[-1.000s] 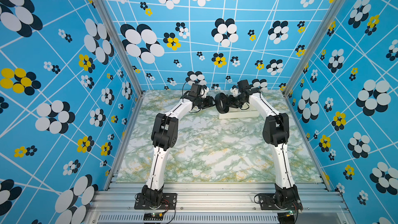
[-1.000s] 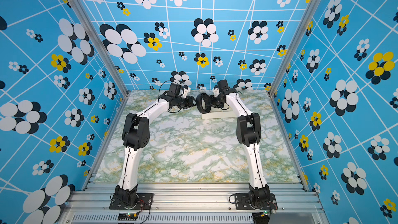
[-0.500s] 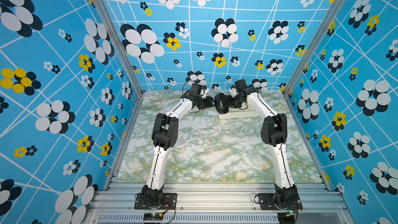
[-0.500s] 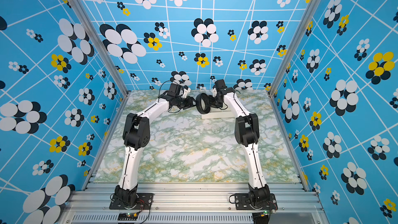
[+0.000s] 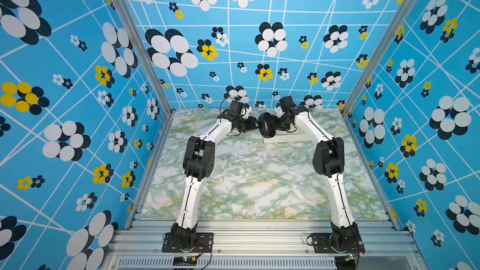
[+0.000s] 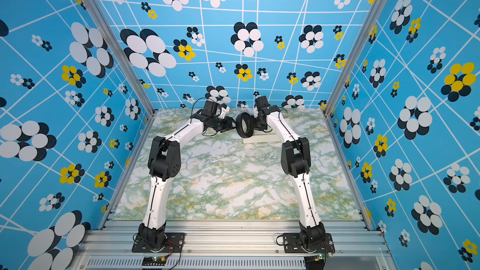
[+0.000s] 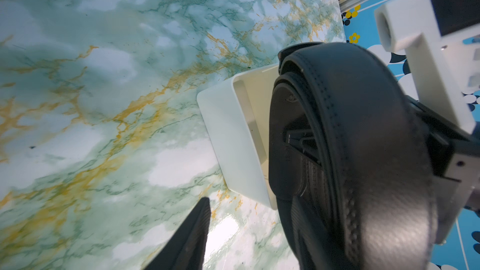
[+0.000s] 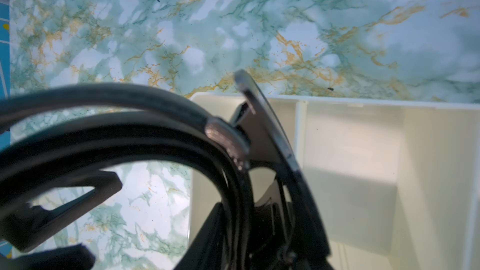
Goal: Place the belts into the storage roll
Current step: Place the belt in the container.
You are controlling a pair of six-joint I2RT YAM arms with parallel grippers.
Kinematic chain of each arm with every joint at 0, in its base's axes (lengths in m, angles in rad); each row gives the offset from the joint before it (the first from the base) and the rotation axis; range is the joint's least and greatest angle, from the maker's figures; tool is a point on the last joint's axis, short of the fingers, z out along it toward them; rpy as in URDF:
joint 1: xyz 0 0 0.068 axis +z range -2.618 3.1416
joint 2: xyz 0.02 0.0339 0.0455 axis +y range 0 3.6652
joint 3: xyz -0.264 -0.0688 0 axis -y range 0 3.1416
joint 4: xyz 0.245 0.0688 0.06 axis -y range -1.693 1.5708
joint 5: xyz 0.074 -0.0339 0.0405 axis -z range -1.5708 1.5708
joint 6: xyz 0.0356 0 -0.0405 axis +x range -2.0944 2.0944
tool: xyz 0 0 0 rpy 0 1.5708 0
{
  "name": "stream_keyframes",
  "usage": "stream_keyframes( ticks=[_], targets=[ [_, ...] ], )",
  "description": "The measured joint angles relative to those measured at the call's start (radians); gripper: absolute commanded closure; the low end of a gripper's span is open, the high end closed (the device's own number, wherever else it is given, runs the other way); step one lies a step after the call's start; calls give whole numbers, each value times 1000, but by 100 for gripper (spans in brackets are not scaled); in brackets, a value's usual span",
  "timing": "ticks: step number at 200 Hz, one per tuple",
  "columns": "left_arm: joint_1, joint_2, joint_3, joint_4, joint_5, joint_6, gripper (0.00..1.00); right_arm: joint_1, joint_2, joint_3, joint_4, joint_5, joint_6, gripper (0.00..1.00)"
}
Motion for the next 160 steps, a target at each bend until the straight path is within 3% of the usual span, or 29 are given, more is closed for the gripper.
stream_keyframes(
  ticks=[9,41,98,128,160],
  targets=[
    [-2,0,1,2,10,0,46,9,0,-1,1,5,-9,41],
    [-14,0,1,5,23,6,47,56,-2,-58,16,10,-6,34],
    [-7,0,1,1,30,10,47,63,-29,-123,33,35,-5,30],
    [-9,0,1,5,43,11,47,65,-59,-173,58,54,-4,34],
    [-12,0,1,21,55,10,48,65,-60,-185,74,63,-1,50]
  ],
)
